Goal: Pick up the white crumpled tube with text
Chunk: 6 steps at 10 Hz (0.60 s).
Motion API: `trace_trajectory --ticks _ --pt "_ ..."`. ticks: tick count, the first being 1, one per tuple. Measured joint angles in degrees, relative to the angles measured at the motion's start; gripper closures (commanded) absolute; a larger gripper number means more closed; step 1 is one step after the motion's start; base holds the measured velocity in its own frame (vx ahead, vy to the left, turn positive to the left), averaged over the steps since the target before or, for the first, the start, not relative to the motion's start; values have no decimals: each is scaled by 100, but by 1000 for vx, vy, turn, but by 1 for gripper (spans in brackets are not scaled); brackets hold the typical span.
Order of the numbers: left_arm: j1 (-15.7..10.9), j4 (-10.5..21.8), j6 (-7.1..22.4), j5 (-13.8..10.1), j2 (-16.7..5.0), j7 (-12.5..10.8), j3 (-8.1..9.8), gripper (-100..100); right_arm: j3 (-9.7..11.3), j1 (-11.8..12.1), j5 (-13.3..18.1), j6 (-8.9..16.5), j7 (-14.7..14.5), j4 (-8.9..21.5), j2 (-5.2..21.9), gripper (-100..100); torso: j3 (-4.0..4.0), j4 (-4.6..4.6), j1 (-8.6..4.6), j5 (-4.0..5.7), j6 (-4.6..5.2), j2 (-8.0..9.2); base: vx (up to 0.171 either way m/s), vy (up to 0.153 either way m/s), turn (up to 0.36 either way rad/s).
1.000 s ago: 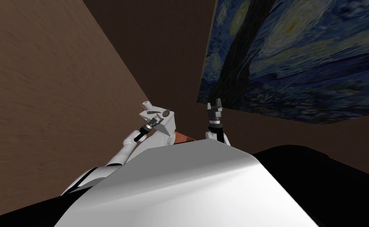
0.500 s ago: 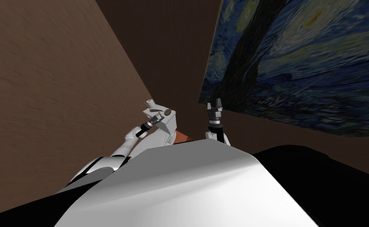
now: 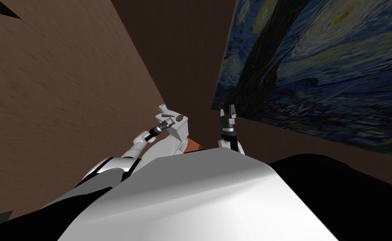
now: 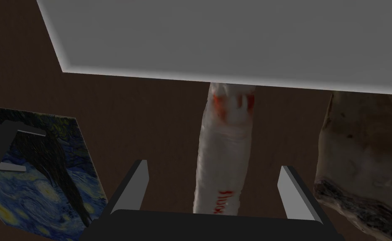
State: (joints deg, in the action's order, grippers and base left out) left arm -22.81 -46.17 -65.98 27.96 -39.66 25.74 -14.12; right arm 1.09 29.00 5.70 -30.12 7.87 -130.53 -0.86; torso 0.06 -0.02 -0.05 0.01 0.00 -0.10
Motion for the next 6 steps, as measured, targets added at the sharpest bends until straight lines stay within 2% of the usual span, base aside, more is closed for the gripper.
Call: trace_trajectory --ticks 1,2,3,6 --pt "-145 143 -118 10 -44 -34 -124 -100 0 0 0 0 0 0 0 0 0 0 3 0 1 0 0 0 0" --pt "-369 418 -294 18 -52 -47 -205 -100 0 0 0 0 0 0 0 0 1 0 4 -1 1 -2 0 0 0" --pt "-484 560 -341 19 -67 -59 -225 -100 0 0 0 0 0 0 0 0 1 0 5 -1 0 -2 0 0 0" --pt "-574 679 -337 19 -78 -76 -232 -100 0 0 0 0 0 0 0 0 0 0 6 -2 -1 0 0 0 0"
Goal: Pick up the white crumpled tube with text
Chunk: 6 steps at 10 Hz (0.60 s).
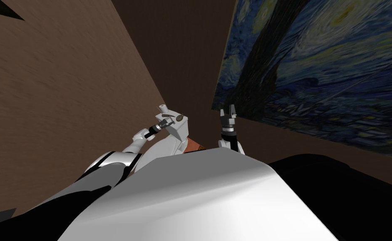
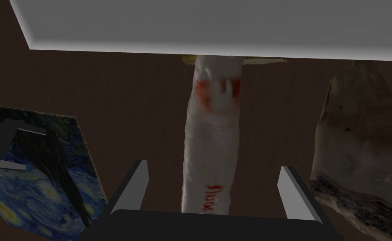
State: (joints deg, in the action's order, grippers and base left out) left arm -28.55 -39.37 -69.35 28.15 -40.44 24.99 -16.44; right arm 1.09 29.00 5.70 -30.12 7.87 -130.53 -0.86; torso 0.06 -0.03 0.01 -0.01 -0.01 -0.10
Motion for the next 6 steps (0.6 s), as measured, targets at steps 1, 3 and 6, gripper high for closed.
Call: trace_trajectory --ticks 1,3,6 --pt "-1 -2 3 0 -1 -2 0 -100 0 0 0 0 0 0 0 0 0 0 0 0 0 0 0 0 0" --pt "-2 -1 4 0 0 -2 0 -100 0 0 0 0 0 0 0 0 0 0 0 0 0 -1 0 0 0" --pt "-181 63 237 -75 151 74 -102 -100 -1 -1 0 0 0 0 1 0 -9 3 39 -7 4 16 -47 95 -128"
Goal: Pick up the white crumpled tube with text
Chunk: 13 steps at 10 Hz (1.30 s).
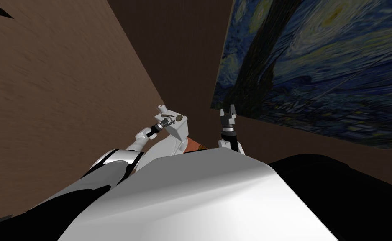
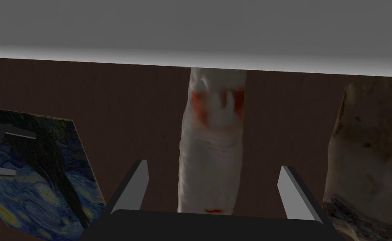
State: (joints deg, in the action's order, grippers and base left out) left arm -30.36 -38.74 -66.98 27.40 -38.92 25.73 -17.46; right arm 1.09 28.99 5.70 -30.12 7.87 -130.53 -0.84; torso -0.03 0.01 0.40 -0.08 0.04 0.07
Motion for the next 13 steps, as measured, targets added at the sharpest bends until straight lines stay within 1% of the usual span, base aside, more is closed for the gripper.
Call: trace_trajectory --ticks 1,2,5,8,9,10,11,13 --pt "-9 -75 162 -21 52 26 -32 -100 0 1 0 0 0 0 0 0 -1 0 2 -2 -6 0 -34 104 -90" --pt "-61 -78 319 -59 126 68 -76 -100 0 1 0 0 0 0 0 0 2 -1 1 -1 -3 -4 -44 92 -52" --pt "-218 -40 657 -132 278 155 -174 -100 0 1 0 0 0 0 0 0 0 0 -12 1 -6 0 -65 81 -87" --pt "-347 -84 1049 -222 462 259 -288 -100 0 0 0 0 0 0 0 0 -7 2 -3 -1 -4 12 -72 92 -82" --pt "-377 -118 1167 -240 488 270 -317 -100 0 1 0 0 0 0 0 0 -4 2 -6 0 -8 4 -55 91 -101" --pt "-454 -101 1310 -274 564 300 -363 -100 0 1 0 0 0 0 0 0 -2 1 -5 0 -4 2 -63 140 -177" --pt "-586 -29 1448 -320 683 362 -429 -100 0 0 0 0 0 0 0 0 -2 1 9 -3 -3 2 -66 119 -68" --pt "-625 -188 1797 -377 771 402 -512 -100 0 1 0 0 0 0 0 0 -3 1 5 -3 -6 4 -88 120 -130"
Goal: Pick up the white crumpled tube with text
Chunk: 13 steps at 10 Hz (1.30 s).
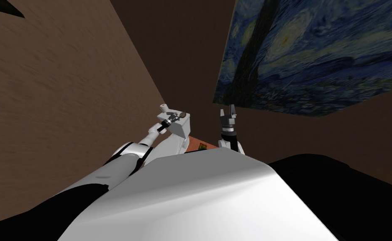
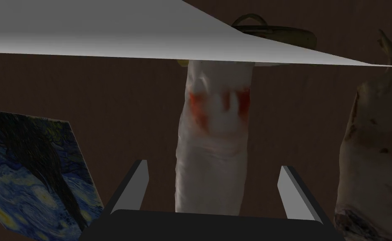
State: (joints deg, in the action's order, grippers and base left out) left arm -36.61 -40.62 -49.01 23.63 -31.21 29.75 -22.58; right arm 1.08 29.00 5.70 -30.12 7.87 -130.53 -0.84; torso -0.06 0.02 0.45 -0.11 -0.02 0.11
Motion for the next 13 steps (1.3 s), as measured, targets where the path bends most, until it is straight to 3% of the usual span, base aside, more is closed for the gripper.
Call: trace_trajectory --ticks 2,3,4,8,9,10,13 --pt "-76 -111 379 -72 118 56 -98 -100 0 0 0 0 0 0 0 0 -4 2 -3 0 -3 6 -57 69 -25" --pt "-117 -36 414 -80 153 86 -102 -100 0 1 0 0 0 0 -1 0 5 -2 -21 4 -4 -10 -6 8 7" --pt "-121 -26 415 -81 156 93 -102 100 1 1 0 0 0 0 -1 0 11 -4 -33 7 -2 -20 0 0 0" --pt "-122 -29 414 -80 154 96 -102 100 1 1 0 0 0 0 -1 0 20 -10 -37 7 -2 -33 0 0 0" --pt "-121 -28 414 -80 155 94 -102 0 1 1 0 0 0 0 -1 0 20 -9 -38 7 -2 -33 0 0 0" --pt "-121 -28 414 -80 155 94 -102 100 1 1 0 0 0 0 -1 0 20 -9 -38 7 -2 -33 51 -85 119" --pt "-3 27 64 -2 7 17 1 100 1 3 0 -1 0 -1 -2 0 33 -12 -72 16 -6 -58 68 -91 81"
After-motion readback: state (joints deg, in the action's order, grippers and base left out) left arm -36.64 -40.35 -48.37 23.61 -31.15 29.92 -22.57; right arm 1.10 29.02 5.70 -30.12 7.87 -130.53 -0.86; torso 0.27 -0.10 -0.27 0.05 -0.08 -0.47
